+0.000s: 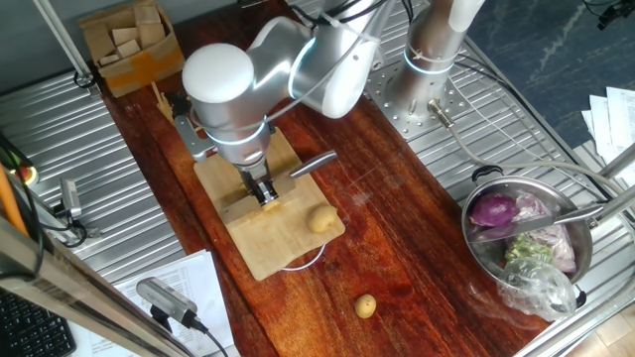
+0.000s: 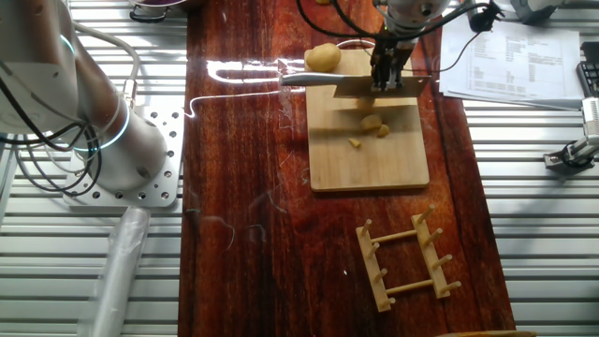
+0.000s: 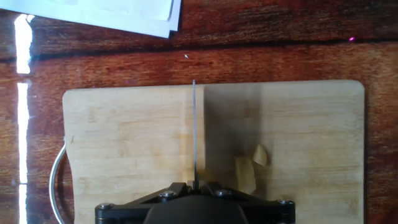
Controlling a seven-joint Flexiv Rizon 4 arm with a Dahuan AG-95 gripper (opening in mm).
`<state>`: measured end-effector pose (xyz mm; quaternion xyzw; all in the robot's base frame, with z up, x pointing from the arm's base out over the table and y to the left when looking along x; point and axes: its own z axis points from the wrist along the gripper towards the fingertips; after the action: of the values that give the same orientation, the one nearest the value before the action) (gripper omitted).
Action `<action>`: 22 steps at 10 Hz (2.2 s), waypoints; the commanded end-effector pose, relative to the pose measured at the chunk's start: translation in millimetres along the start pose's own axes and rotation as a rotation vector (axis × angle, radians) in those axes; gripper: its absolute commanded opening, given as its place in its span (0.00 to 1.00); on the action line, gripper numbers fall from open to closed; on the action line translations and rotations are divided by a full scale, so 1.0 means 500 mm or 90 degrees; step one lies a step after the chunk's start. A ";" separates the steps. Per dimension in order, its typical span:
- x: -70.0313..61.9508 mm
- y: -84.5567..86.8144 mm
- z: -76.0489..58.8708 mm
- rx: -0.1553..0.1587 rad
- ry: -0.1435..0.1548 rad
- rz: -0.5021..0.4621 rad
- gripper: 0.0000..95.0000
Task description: Chop the potatoes
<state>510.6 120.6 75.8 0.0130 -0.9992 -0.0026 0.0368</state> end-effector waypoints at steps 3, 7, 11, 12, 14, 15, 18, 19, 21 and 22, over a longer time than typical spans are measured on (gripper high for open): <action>-0.008 -0.002 0.023 0.002 -0.014 0.002 0.00; -0.006 -0.004 0.022 0.002 -0.011 0.000 0.00; -0.002 -0.011 0.021 -0.010 -0.014 -0.002 0.00; -0.005 -0.008 0.022 -0.004 -0.011 -0.001 0.00; -0.006 -0.015 0.021 -0.002 -0.007 -0.007 0.00; -0.006 -0.019 0.014 -0.006 -0.004 -0.009 0.00; -0.005 -0.019 0.004 -0.007 -0.004 -0.011 0.00; -0.005 -0.019 0.007 -0.006 -0.004 -0.012 0.00; -0.006 -0.020 0.019 -0.005 -0.007 -0.014 0.00; -0.006 -0.020 0.021 -0.005 -0.008 -0.014 0.00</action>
<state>512.5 110.8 65.5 0.0243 -0.9992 -0.0069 0.0322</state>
